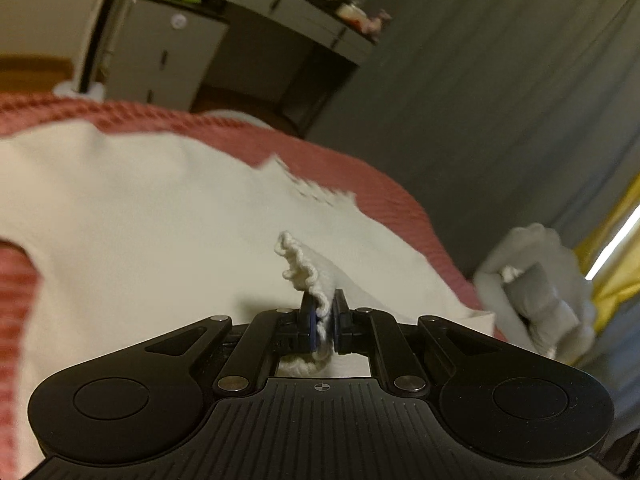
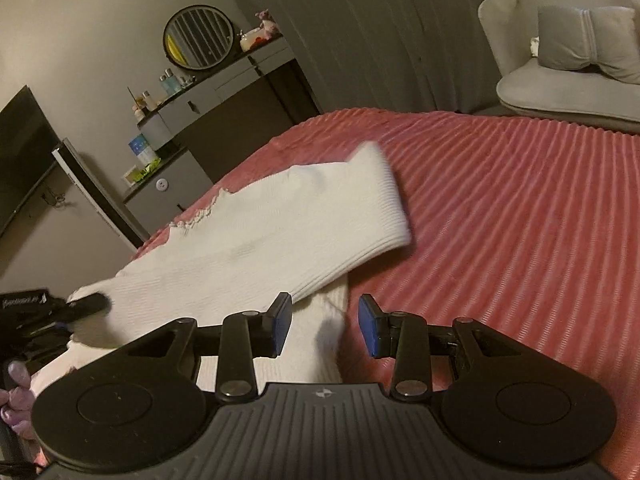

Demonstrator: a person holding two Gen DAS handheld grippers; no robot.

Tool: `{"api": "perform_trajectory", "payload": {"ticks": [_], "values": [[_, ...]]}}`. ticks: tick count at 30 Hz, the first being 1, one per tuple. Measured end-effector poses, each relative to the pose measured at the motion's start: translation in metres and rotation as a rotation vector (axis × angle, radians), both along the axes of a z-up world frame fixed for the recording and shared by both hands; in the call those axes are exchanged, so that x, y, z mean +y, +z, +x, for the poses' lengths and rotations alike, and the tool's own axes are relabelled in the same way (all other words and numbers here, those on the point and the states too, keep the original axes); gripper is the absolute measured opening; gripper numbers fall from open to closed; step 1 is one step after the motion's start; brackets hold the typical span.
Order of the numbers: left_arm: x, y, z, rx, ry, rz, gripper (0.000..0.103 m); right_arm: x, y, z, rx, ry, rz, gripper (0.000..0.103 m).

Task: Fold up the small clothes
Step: 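Close the left gripper on the ruffled sleeve cuff, then carry the held cuff across the sweater body with the left gripper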

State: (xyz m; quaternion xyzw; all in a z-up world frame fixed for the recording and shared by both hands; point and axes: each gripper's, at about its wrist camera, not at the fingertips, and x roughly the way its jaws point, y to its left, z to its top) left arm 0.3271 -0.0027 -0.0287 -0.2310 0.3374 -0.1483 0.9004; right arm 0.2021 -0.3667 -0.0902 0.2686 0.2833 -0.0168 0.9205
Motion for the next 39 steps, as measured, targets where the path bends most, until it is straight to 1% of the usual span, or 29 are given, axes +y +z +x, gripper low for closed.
{"api": "perform_trajectory", "payload": {"ticks": [3,6,8,14,17,25,28,33,37,39], "values": [[0.010,0.001,0.003,-0.006,0.010,0.007,0.009,0.005,-0.001,0.009,0.001,0.000,-0.041,0.036],[0.014,-0.002,0.007,-0.012,0.016,0.039,0.009,0.014,0.000,0.020,0.007,0.006,-0.133,0.036],[0.010,-0.004,0.014,-0.013,0.021,0.058,0.009,0.015,-0.001,0.029,0.013,0.003,-0.172,0.036],[0.017,-0.008,0.027,-0.033,0.032,0.119,0.009,0.011,-0.007,0.048,0.035,-0.009,-0.204,0.036],[0.021,-0.011,0.036,-0.034,0.041,0.129,0.009,0.012,-0.010,0.051,0.037,0.000,-0.217,0.036],[0.031,-0.022,0.051,-0.032,0.066,0.207,0.009,0.016,-0.013,0.059,0.040,0.011,-0.239,0.036],[0.032,-0.022,0.054,-0.045,0.074,0.232,0.009,0.020,-0.013,0.062,0.041,0.021,-0.267,0.036],[0.036,-0.016,0.056,-0.082,0.091,0.257,0.009,0.023,-0.012,0.067,0.045,0.032,-0.313,0.036],[0.038,-0.021,0.062,-0.059,0.099,0.265,0.009,0.025,-0.010,0.073,0.051,0.025,-0.339,0.036],[0.036,-0.024,0.063,-0.059,0.082,0.269,0.010,0.029,-0.009,0.077,0.049,0.029,-0.367,0.036]]}}
